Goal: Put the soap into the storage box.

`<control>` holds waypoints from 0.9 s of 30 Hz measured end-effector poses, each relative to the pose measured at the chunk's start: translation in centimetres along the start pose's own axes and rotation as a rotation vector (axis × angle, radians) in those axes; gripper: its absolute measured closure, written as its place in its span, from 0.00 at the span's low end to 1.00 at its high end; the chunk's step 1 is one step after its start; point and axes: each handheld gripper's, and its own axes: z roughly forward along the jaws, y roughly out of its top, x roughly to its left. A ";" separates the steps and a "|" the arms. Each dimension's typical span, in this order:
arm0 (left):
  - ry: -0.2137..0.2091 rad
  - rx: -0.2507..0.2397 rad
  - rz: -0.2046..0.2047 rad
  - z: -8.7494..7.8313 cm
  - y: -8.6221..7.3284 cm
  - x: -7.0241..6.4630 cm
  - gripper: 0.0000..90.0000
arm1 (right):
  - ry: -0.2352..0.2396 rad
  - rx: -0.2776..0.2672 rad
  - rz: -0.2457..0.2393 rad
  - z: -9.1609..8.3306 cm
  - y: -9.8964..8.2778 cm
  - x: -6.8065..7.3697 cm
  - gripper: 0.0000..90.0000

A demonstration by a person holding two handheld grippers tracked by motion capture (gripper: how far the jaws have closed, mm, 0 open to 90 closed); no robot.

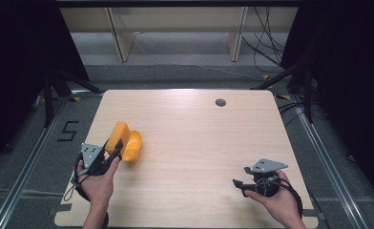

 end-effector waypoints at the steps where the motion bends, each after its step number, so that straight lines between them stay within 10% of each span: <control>1: 0.003 -0.002 -0.002 0.2 0.0 -0.1 0.67 | -0.006 0.009 0.021 0.0 0.0 0.2 0.40; 27: 0.085 -0.011 -0.035 2.8 -1.7 -1.0 0.67 | 0.005 0.021 0.012 0.1 -0.1 0.1 0.39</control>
